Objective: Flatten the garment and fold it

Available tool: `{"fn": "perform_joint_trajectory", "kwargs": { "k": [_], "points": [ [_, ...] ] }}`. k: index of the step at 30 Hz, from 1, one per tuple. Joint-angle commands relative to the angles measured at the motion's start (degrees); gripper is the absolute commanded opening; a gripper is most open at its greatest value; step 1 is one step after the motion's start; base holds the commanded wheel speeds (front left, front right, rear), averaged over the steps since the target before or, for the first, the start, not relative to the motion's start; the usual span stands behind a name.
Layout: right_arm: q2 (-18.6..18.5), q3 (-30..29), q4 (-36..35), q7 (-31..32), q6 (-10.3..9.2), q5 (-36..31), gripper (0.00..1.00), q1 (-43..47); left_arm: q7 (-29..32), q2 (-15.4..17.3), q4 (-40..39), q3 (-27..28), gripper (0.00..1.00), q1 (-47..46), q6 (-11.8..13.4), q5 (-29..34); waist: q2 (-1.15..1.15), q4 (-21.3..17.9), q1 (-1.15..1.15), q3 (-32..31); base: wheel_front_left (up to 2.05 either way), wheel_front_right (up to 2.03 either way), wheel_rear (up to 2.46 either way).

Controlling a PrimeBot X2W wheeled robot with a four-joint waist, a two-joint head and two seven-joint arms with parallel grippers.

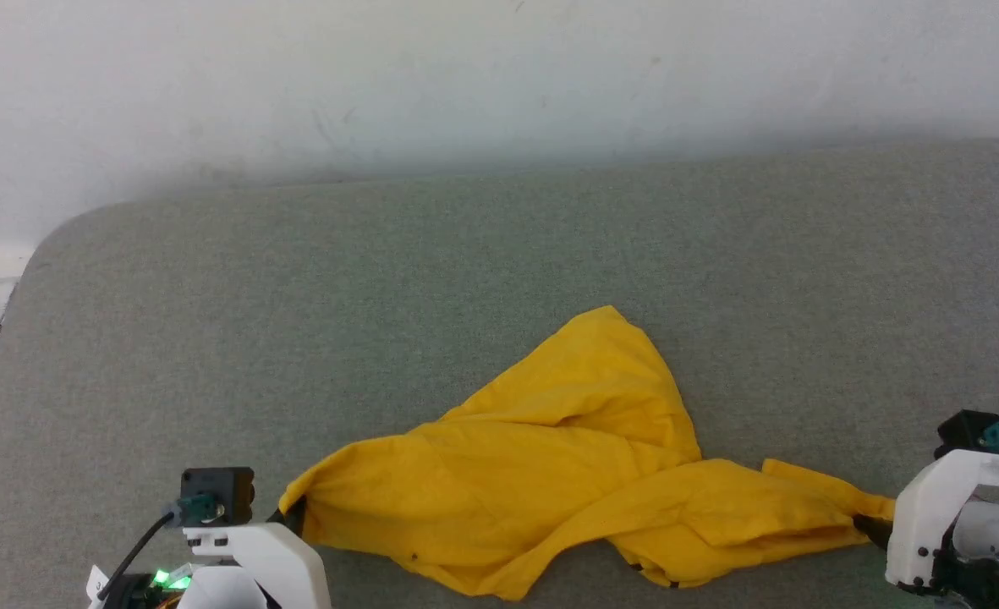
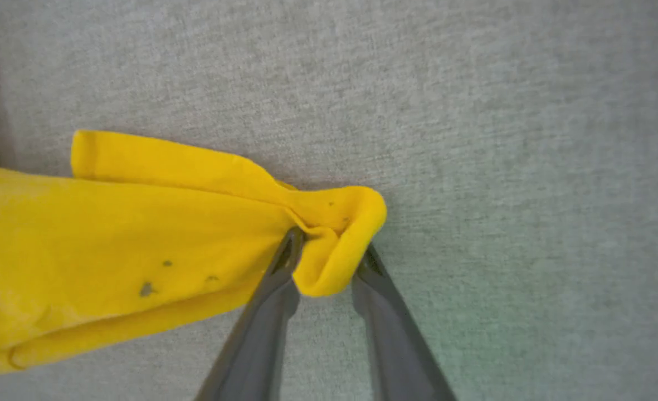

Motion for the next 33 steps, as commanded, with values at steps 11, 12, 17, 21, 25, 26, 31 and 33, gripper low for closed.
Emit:
{"fn": "perform_joint_trajectory", "kwargs": {
  "k": [11, 12, 17, 21, 25, 26, 31, 33],
  "points": [
    [-3.34, 1.69, -4.4, -7.95, 0.2, -0.54, 0.0, -0.69, -3.25, 1.91, -1.29, 1.86, 0.0, -3.69, -0.58, -1.11, 0.0, -0.99, 0.01, -4.4, 0.0, 0.0, 0.0],
    [-3.92, 0.74, -5.54, -9.43, 0.2, -1.66, 0.0, -1.52, -3.63, 2.35, -1.51, 2.3, 0.0, -4.99, -0.92, -1.27, 0.0, -1.07, 0.01, -4.64, 0.0, 0.0, 0.0],
    [-5.54, -3.63, -10.46, -12.41, 0.2, -7.94, 0.0, -7.52, -4.66, 5.15, 0.1, 3.53, 0.0, -15.51, -2.66, -0.49, 0.0, -1.34, 0.01, -4.98, 0.0, 0.0, 0.0],
    [-5.61, -6.2, -12.72, -12.87, 0.2, -11.24, 0.0, -15.85, -5.49, 6.32, 5.76, 3.72, 0.0, -28.12, -4.47, -0.18, 0.0, -1.57, 0.01, -2.35, 0.0, 0.0, 0.0],
    [-5.95, -7.38, -11.24, -15.11, 0.2, -12.06, 0.0, -27.21, -7.17, 6.36, 13.8, 2.95, 0.0, -42.3, -5.33, 1.29, 0.0, -1.9, 0.01, 3.3, 0.0, 0.0, 0.0],
    [-6.22, -7.25, -10.49, -16.22, 0.2, -12.38, 0.0, -30.26, -7.81, 6.24, 15.98, 2.7, 0.0, -45.81, -5.34, 1.81, 0.0, -2.06, 0.01, 4.89, 0.0, 0.0, 0.0],
    [-6.77, -6.6, -5.94, -22.84, 0.2, -13.3, 0.0, -45.17, -11.8, 6.28, 25.09, 1.93, 0.0, -62.5, -4.74, 4.73, 0.0, -3.3, 0.01, 13.8, 0.0, 0.0, 0.0],
    [-6.92, -6.11, -4.03, -26.11, 0.2, -13.87, 0.0, -50.71, -13.91, 6.48, 27.54, 1.7, 0.0, -68.07, -4.54, 5.78, 0.0, -3.8, 0.01, 17.12, 0.0, 0.0, 0.0]
  ]
}}
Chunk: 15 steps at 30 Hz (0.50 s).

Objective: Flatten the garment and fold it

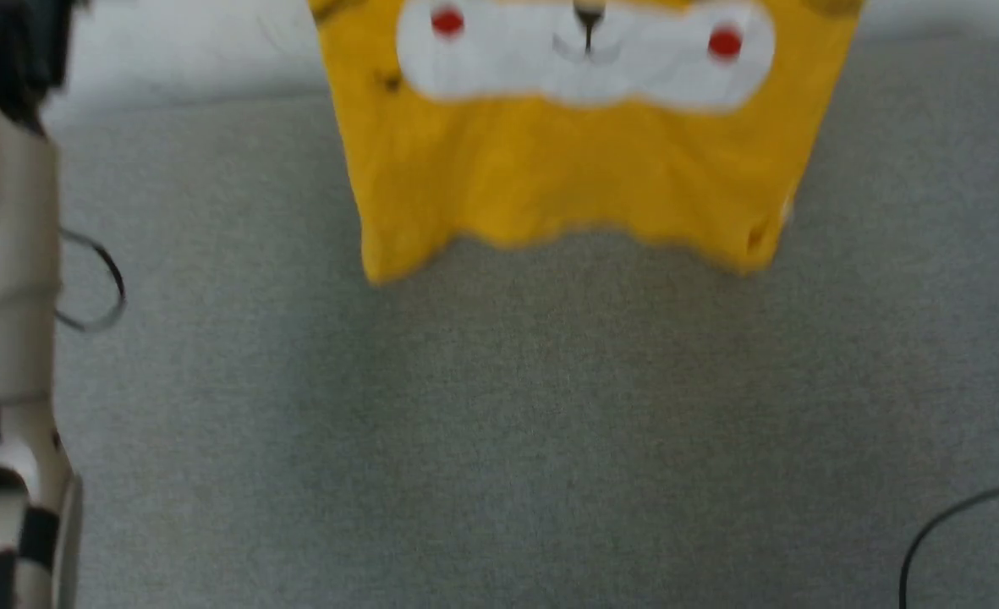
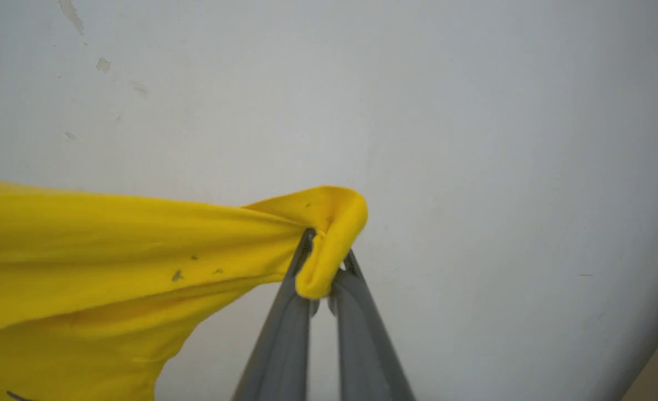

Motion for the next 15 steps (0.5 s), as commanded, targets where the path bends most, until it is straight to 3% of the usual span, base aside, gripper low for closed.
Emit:
{"fn": "perform_joint_trajectory", "kwargs": {
  "k": [1, 8, 15],
  "points": [
    [-0.84, 0.3, 1.4, -2.07, -0.15, -1.13, 0.0, -3.08, -1.37, 0.8, 1.61, -0.03, 0.0, -3.16, 0.73, 1.06, 0.0, -1.81, -0.02, 10.63, 0.0, 0.0, 0.0],
    [-0.18, 5.15, 7.56, -10.98, -0.15, -1.9, 0.0, -14.9, -7.31, 0.93, 9.39, -0.53, 0.0, -15.5, 1.12, 2.69, 0.0, -2.57, -0.02, 16.78, 0.0, 0.0, 0.0],
    [2.16, 12.69, 14.2, -14.84, -0.15, 1.02, 0.0, -16.77, -12.32, -0.06, 18.25, 0.18, 0.0, -16.8, 0.38, 0.87, 0.0, -2.26, -0.02, 18.62, 0.0, 0.0, 0.0]
  ]
}}
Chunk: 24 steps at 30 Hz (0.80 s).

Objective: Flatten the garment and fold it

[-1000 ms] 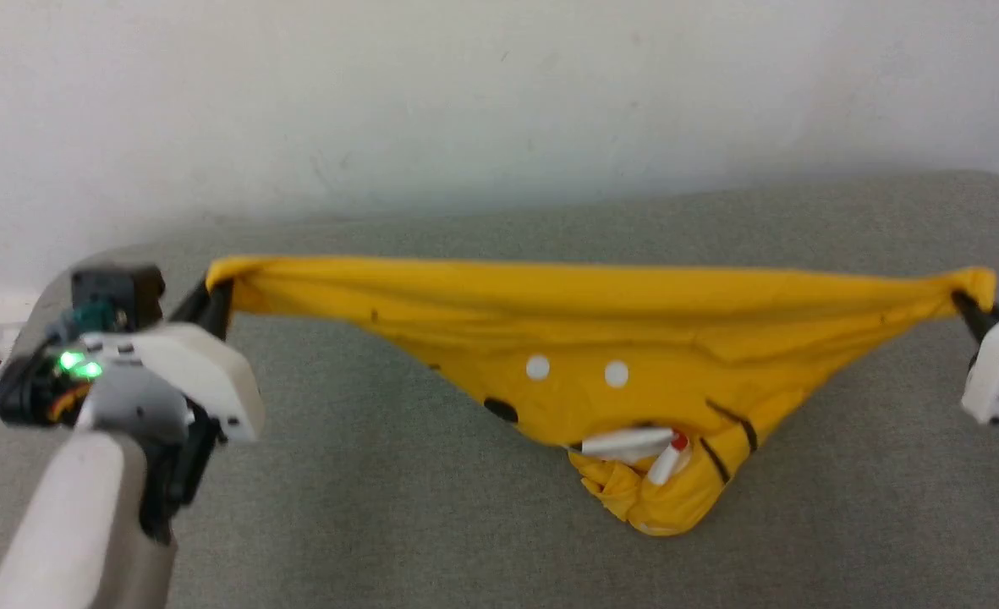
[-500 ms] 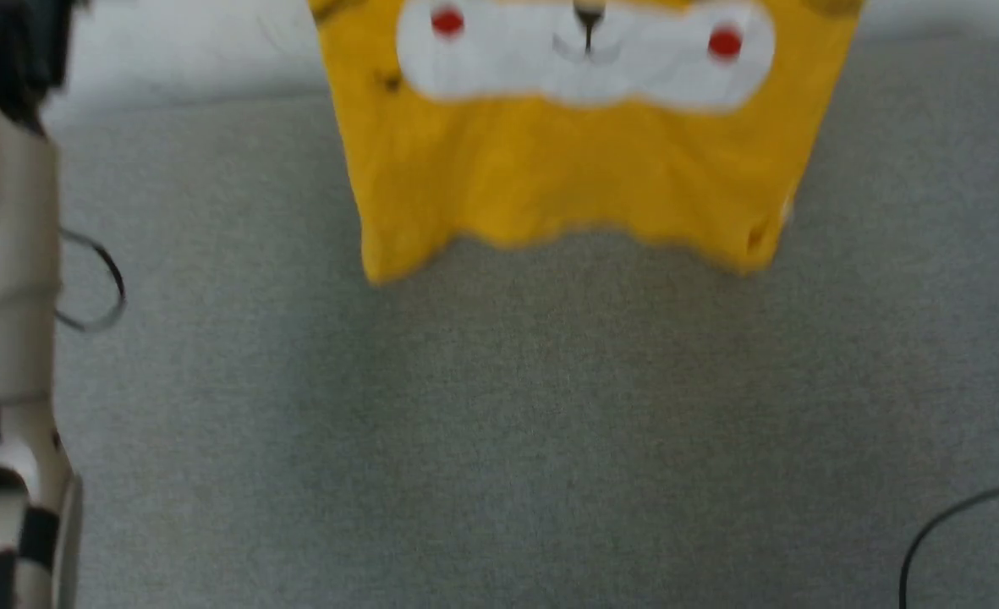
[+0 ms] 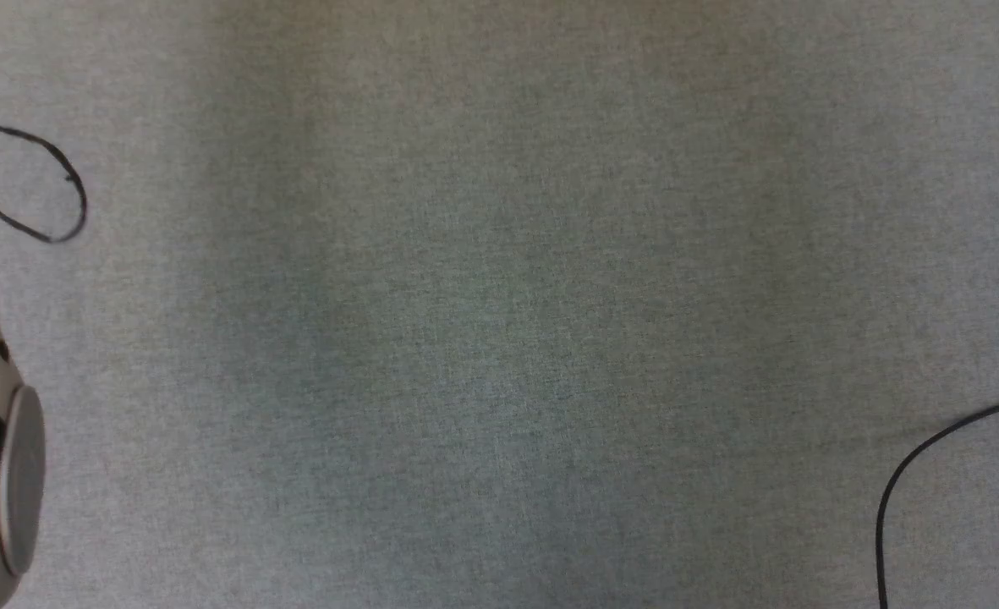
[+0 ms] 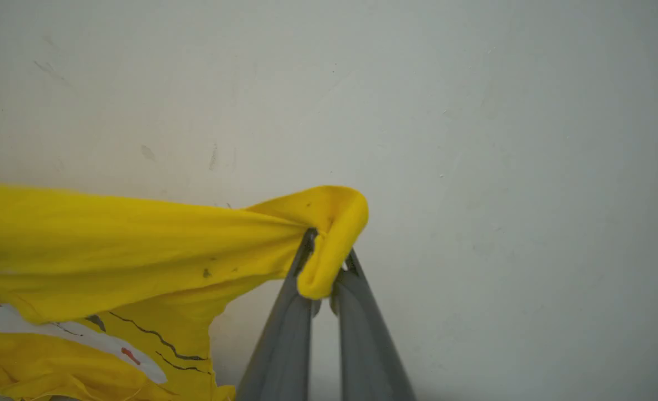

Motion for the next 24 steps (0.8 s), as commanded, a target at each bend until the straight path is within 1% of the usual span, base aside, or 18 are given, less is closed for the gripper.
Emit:
{"fn": "perform_joint_trajectory", "kwargs": {
  "k": [1, 4, 7, 11, 14, 17, 20, 22, 24],
  "points": [
    [0.32, 1.51, 1.48, -0.93, -0.14, 0.95, 0.0, 0.34, -1.3, -0.24, 1.89, 0.31, 0.0, 0.96, -0.58, -0.72, 0.0, -0.33, -0.03, 1.84, 0.0, 0.0, 0.0],
    [1.14, 5.01, 4.15, -2.71, -0.14, 2.99, 0.0, 2.62, -3.96, -1.07, 5.81, 1.39, 0.0, 4.02, -1.22, -2.63, 0.0, 0.01, -0.03, -0.01, 0.0, 0.0, 0.0],
    [1.58, 8.86, 5.85, -4.37, -0.14, 5.46, 0.0, 6.82, -6.54, -2.07, 9.2, 2.57, 0.0, 8.84, -2.25, -4.81, 0.0, 0.43, -0.03, -3.19, 0.0, 0.0, 0.0],
    [0.76, 13.62, 5.85, -6.65, -0.14, 8.65, 0.0, 14.98, -8.86, -3.34, 12.16, 4.23, 0.0, 17.64, -3.88, -7.78, 0.0, 1.19, -0.03, -8.68, 0.0, 0.0, 0.0],
    [-0.17, 16.32, 3.99, -7.78, -0.14, 11.19, 0.0, 22.85, -10.23, -3.48, 12.15, 5.52, 0.0, 26.08, -4.78, -9.54, 0.0, 1.47, -0.03, -13.29, 0.0, 0.0, 0.0],
    [-1.67, 17.45, 0.87, -8.54, -0.14, 13.2, 0.0, 31.59, -11.06, -3.24, 9.74, 6.92, 0.0, 35.71, -4.91, -10.99, 0.0, 1.48, -0.03, -18.37, 0.0, 0.0, 0.0],
    [-3.26, 17.06, -2.75, -8.56, -0.14, 14.59, 0.0, 40.37, -10.72, -2.8, 5.21, 7.73, 0.0, 46.14, -4.33, -11.86, 0.0, 1.17, -0.03, -22.64, 0.0, 0.0, 0.0],
    [-4.34, 15.98, -5.29, -7.92, -0.14, 14.64, 0.0, 46.18, -9.77, -2.62, 0.45, 8.44, 0.0, 53.68, -3.22, -12.48, 0.0, 0.89, -0.03, -25.2, 0.0, 0.0, 0.0],
    [-4.99, 13.43, -8.14, -7.2, -0.14, 14.34, 0.0, 52.11, -7.61, -2.73, -5.89, 9.05, 0.0, 61.48, -1.31, -12.97, 0.0, 0.9, -0.03, -27.09, 0.0, 0.0, 0.0]
  ]
}}
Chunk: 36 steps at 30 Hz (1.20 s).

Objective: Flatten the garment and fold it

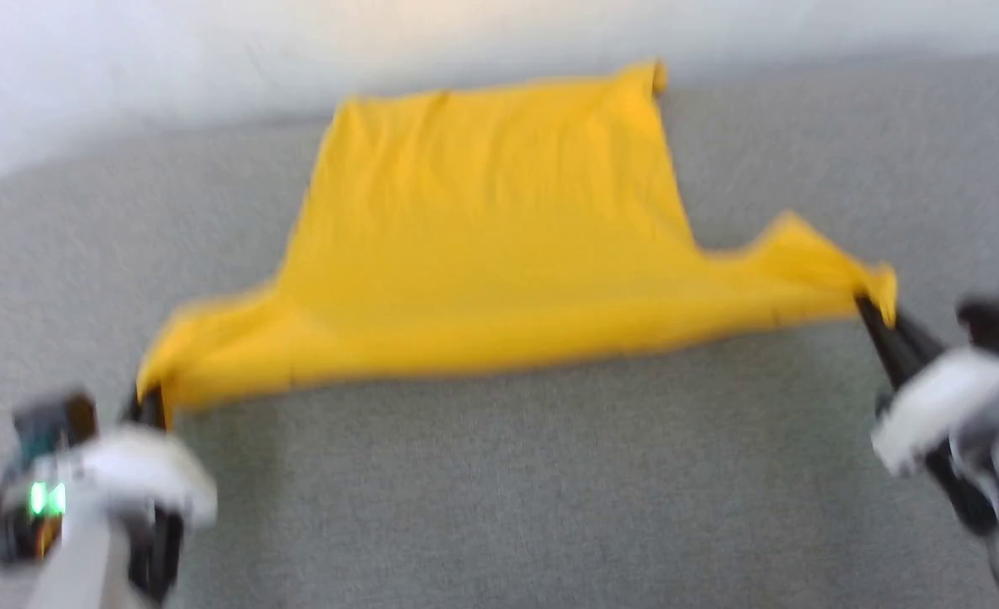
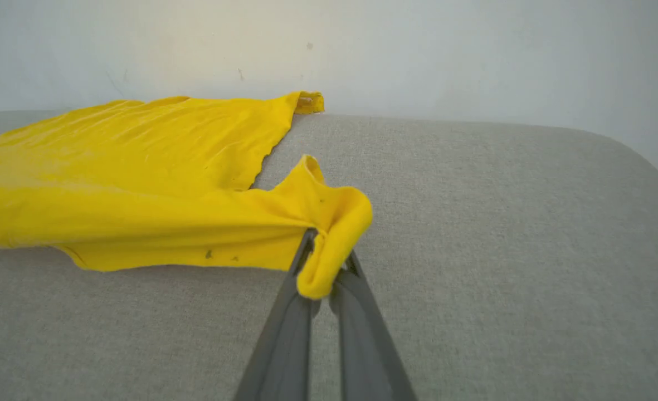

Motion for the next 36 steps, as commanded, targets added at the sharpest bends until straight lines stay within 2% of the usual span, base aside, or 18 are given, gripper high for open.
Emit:
{"fn": "perform_joint_trajectory", "kwargs": {
  "k": [1, 5, 9, 10, 12, 16, 18, 22, 24, 26, 33, 36],
  "points": [
    [-1.49, -2.99, -2.12, 0.67, -0.19, -0.31, 0.0, 5.13, 2.2, 0.75, -5.62, 1.03, 0.0, 6.94, 2.17, -0.61, 0.0, 0.54, 0.03, -9.83, 0.0, 0.0, 0.0],
    [-0.44, -11.31, -8.61, 4.15, -0.19, -1.92, 0.0, 17.82, 9.51, 0.55, -22.36, 2.18, 0.0, 22.27, 6.66, -1.52, 0.0, 0.92, 0.03, -11.72, 0.0, 0.0, 0.0],
    [3.59, -21.85, -16.51, 9.46, -0.19, -6.01, 0.0, 30.78, 17.56, 0.3, -38.12, 2.65, 0.0, 35.2, 11.44, -1.61, 0.0, 1.47, 0.03, -12.85, 0.0, 0.0, 0.0],
    [3.59, -21.85, -16.51, 9.46, -0.19, -6.01, 0.0, 30.78, 17.56, 0.3, -38.12, 2.65, 0.0, 35.2, 11.44, -1.61, 0.0, 1.47, 0.03, -12.85, 0.0, 0.0, 0.0],
    [6.59, -26.97, -20.97, 12.21, -0.19, -8.54, 0.0, 36.43, 21.3, 0.29, -44.12, 2.76, 0.0, 40.4, 13.47, -1.57, 0.0, 1.69, 0.03, -13.07, 0.0, 0.0, 0.0],
    [12.62, -33.27, -28.51, 18.68, -0.19, -14.32, 0.0, 45.53, 27.71, -0.04, -51.38, 2.61, 0.0, 48.28, 16.13, -2.37, 0.0, 1.99, 0.03, -13.16, 0.0, 0.0, 0.0],
    [14.73, -34.95, -30.74, 20.96, -0.19, -17.18, 0.0, 48.4, 30.08, -0.54, -52.73, 2.36, 0.0, 51.05, 17.11, -3.01, 0.0, 2.05, 0.03, -13.0, 0.0, 0.0, 0.0],
    [17.54, -34.75, -31.66, 24.57, -0.19, -20.2, 0.0, 51.7, 32.33, -1.76, -52.62, 0.85, 0.0, 54.14, 18.09, -3.36, 0.0, 2.22, 0.03, -12.84, 0.0, 0.0, 0.0],
    [18.77, -33.84, -31.2, 25.99, -0.19, -19.33, 0.46, 52.29, 31.94, -2.84, -52.12, -0.09, 0.0, 54.37, 18.09, -3.52, 0.0, 2.41, 0.03, -12.68, 0.0, 0.0, 0.0],
    [18.99, -32.8, -31.56, 26.52, -0.19, -18.39, 1.0, 52.28, 31.1, -3.46, -51.77, -0.82, 0.0, 53.88, 18.0, -3.23, 0.0, 2.77, 0.03, -12.54, 0.0, 0.0, 0.0],
    [19.39, -34.61, -37.76, 23.4, -0.19, -12.43, 1.0, 47.36, 28.41, -4.42, -51.19, -1.72, 0.0, 51.59, 17.39, -2.9, 0.0, 4.02, 0.03, -11.79, 0.0, 0.0, 0.0],
    [18.41, -36.47, -36.73, 22.65, -0.19, -11.65, 1.0, 40.99, 27.53, -4.54, -51.78, -1.7, 0.0, 50.76, 17.17, -2.96, 0.0, 4.54, 0.03, -10.53, 0.0, 0.0, 0.0]
  ]
}}
